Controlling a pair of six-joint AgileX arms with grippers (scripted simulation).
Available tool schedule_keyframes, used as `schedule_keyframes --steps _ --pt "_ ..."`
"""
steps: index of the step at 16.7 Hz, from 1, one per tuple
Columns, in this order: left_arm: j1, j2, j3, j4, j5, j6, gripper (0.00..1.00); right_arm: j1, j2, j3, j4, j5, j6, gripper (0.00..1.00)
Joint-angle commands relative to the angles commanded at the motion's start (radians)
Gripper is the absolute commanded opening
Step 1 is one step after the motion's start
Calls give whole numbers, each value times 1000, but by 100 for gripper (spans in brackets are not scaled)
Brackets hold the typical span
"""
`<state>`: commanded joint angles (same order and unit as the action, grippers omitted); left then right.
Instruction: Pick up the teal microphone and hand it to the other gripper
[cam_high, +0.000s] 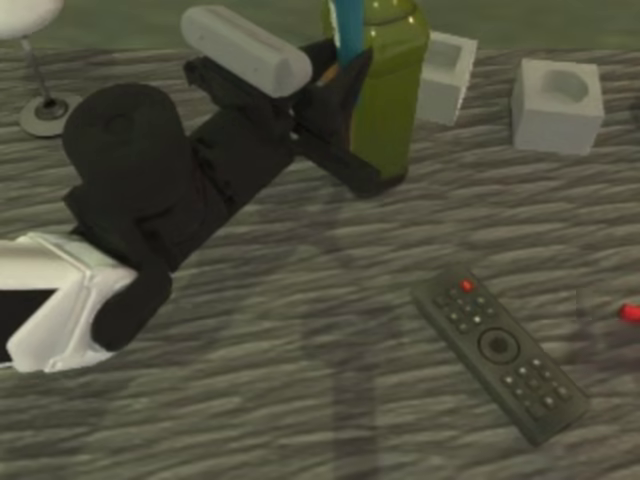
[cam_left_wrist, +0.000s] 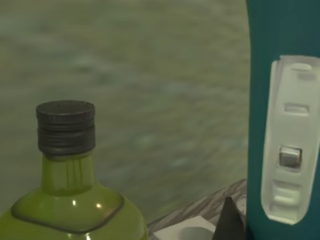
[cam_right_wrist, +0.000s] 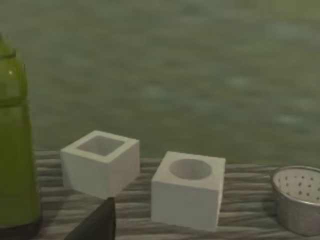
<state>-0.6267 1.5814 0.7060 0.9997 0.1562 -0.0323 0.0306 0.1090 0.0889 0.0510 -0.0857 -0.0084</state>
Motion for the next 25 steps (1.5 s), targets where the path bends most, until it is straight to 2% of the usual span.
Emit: schedule_keyframes --steps 3,11,13,15,17,19,25 --pt "0 0 0 0 0 0 0 42 193 129 73 -124 -12 100" --pt "0 0 0 0 0 0 0 182 912 532 292 -531 -45 100" --pt "0 0 0 0 0 0 0 212 1057 620 342 -618 -52 100" --pt "0 0 0 0 0 0 0 238 1167 695 384 -690 -59 100" --pt "0 0 0 0 0 0 0 257 1243 752 418 -743 -65 100" --pt "0 0 0 0 0 0 0 266 1283 783 437 -771 -69 100" --pt "0 0 0 0 0 0 0 265 1288 786 437 -770 -69 100"
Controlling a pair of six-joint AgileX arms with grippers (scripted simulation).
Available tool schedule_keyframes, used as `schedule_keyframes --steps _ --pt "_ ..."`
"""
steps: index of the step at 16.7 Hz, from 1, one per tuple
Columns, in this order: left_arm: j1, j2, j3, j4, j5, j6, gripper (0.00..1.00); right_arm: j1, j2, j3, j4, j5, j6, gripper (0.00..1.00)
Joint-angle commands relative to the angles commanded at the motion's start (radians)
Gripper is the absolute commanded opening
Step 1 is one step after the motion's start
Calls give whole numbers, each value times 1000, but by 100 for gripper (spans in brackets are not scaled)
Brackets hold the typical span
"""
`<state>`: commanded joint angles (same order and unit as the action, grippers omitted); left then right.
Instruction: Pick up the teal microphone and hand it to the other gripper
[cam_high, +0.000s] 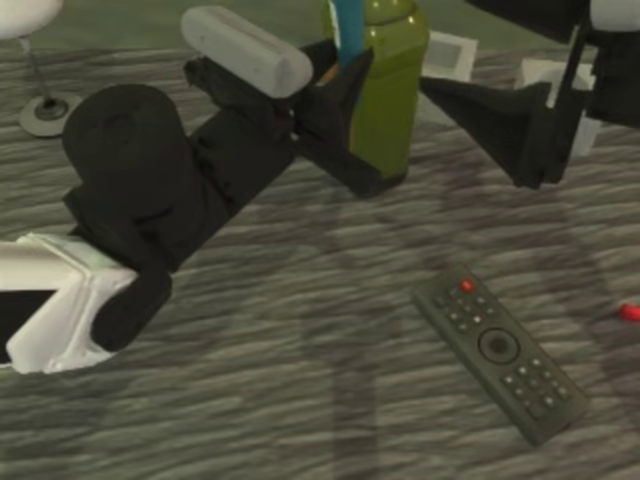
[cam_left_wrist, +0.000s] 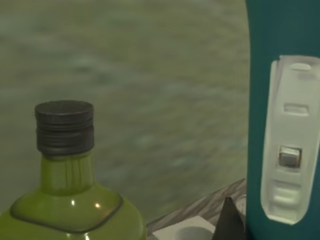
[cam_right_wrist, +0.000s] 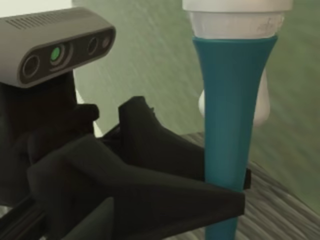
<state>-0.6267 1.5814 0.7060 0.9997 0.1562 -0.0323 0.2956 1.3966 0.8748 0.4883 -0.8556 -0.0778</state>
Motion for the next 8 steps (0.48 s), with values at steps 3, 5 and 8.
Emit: schedule_keyframes --steps 3,5,8 --pt "0 0 0 0 0 0 0 49 62 58 7 44 2 100" --pt "0 0 0 0 0 0 0 99 129 120 14 94 4 100" --pt "0 0 0 0 0 0 0 172 231 212 23 170 7 100"
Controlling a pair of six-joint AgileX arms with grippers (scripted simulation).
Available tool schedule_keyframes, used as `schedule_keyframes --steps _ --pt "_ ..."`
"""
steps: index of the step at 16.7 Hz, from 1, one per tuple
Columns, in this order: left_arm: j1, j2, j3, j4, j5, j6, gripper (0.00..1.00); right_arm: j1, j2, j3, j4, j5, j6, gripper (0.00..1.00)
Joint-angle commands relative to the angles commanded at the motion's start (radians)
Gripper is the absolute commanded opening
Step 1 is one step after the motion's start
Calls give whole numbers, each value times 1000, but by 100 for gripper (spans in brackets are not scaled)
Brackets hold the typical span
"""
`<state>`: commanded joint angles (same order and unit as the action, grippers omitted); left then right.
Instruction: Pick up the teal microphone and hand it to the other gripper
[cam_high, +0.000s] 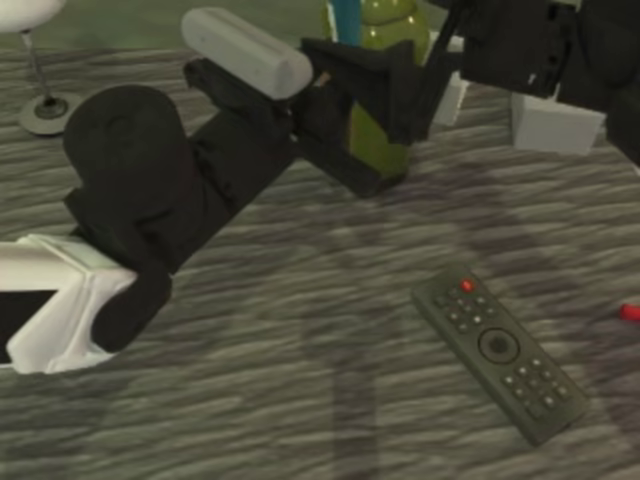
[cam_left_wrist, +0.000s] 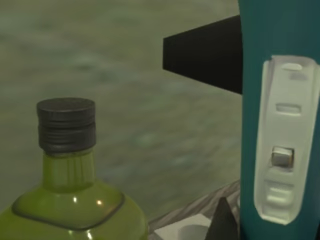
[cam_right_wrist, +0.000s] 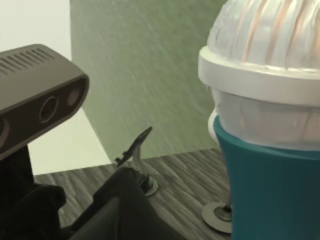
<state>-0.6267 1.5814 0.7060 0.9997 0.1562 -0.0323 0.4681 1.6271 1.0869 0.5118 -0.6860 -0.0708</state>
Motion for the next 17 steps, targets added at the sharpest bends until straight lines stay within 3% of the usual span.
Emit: schedule_keyframes --steps 2,6,17 --pt "0 0 0 0 0 0 0 32 44 40 4 33 1 100" --pt "0 0 0 0 0 0 0 39 53 49 5 40 1 100" --pt "0 0 0 0 0 0 0 39 53 49 5 40 1 17"
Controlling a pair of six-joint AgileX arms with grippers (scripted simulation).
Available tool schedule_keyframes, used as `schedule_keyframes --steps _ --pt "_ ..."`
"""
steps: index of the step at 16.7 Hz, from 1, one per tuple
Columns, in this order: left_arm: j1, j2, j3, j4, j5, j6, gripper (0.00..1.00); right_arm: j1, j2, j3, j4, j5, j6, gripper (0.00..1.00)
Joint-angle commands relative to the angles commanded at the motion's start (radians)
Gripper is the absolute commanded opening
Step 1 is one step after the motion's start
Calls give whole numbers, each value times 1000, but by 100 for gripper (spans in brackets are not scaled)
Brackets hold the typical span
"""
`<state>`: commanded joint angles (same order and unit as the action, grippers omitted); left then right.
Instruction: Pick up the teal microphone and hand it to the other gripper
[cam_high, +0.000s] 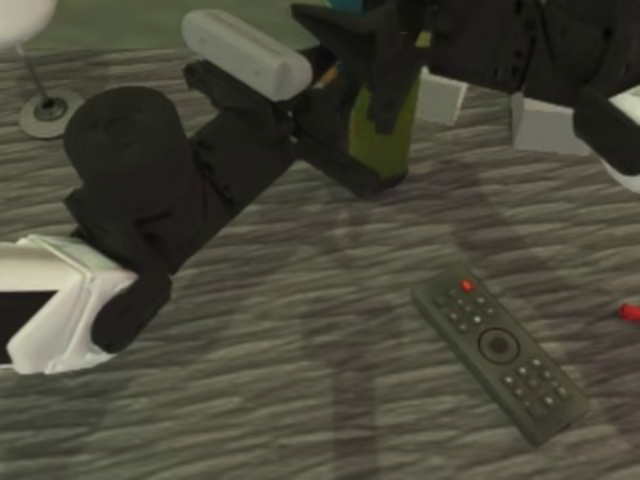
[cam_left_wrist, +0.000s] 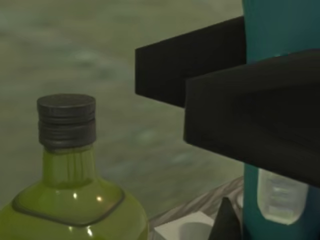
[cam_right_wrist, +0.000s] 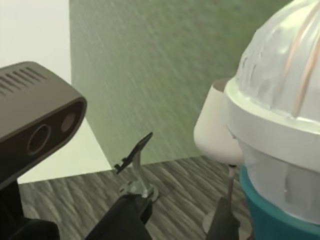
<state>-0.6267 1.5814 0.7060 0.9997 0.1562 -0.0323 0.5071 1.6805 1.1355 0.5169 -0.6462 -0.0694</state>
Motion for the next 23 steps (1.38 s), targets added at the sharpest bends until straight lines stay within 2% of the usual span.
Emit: schedule_keyframes --steps 2,3,11,23 --pt "0 0 0 0 0 0 0 0 0 0 0 0 0 2" --pt "0 0 0 0 0 0 0 0 0 0 0 0 0 0" --pt "0 0 0 0 0 0 0 0 0 0 0 0 0 0" --pt "0 0 0 0 0 0 90 0 0 0 0 0 0 0"
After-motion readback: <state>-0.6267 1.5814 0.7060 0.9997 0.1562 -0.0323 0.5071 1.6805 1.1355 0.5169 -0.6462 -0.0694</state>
